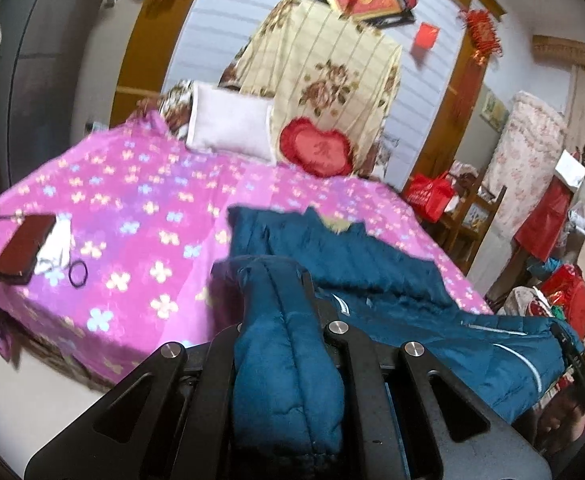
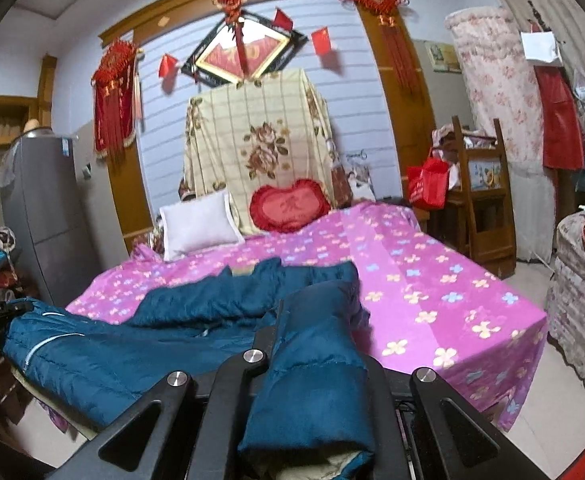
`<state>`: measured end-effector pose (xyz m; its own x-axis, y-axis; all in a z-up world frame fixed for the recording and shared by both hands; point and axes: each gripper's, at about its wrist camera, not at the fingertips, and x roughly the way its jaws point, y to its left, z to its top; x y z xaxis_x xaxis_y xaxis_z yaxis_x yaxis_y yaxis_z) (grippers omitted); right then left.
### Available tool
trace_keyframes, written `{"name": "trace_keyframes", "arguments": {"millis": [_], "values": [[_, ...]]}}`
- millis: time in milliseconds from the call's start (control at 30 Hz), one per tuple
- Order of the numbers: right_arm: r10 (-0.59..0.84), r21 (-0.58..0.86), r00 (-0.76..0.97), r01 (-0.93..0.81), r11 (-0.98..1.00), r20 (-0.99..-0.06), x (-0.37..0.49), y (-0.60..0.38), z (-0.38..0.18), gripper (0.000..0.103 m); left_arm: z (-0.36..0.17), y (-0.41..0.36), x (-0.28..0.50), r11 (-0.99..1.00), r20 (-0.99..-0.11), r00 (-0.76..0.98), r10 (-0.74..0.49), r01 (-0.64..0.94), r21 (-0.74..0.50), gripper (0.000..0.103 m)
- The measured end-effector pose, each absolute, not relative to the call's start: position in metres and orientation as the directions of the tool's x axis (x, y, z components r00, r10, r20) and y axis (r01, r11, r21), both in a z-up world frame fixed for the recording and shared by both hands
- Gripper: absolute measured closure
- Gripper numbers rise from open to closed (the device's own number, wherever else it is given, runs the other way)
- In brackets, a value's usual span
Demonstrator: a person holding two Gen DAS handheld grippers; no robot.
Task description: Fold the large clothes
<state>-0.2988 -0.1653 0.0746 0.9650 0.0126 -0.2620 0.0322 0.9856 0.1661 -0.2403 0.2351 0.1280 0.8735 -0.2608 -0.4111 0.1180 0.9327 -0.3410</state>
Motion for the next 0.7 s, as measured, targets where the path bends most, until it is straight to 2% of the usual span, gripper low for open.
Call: {"name": "trace_keyframes", "arguments": {"millis": [267, 500, 700], "values": [[0.02, 0.157, 0.983, 0.009, 0.987, -0.18, -0.312, -0.162, 0.101, 0.096, 0.148, 0.236, -0.241, 0.929, -0.335, 0.922, -0.194, 0.062, -0.365, 0.098], [0.039, 0.123, 0.98, -0.015, 0.992, -0.197, -0.255, -0.159, 0.111, 0.096, 0.126, 0.235, -0.192, 0.935, -0.404, 0.907, -0.116, -0.037, -0.352, 0.098], [0.022, 0.114, 0.985, -0.002, 0.993, -0.169, -0.17, -0.17, 0.129, 0.096, 0.143, 0.224, -0.124, 0.956, -0.387, 0.917, -0.094, -0.025, -0.292, 0.097]]}}
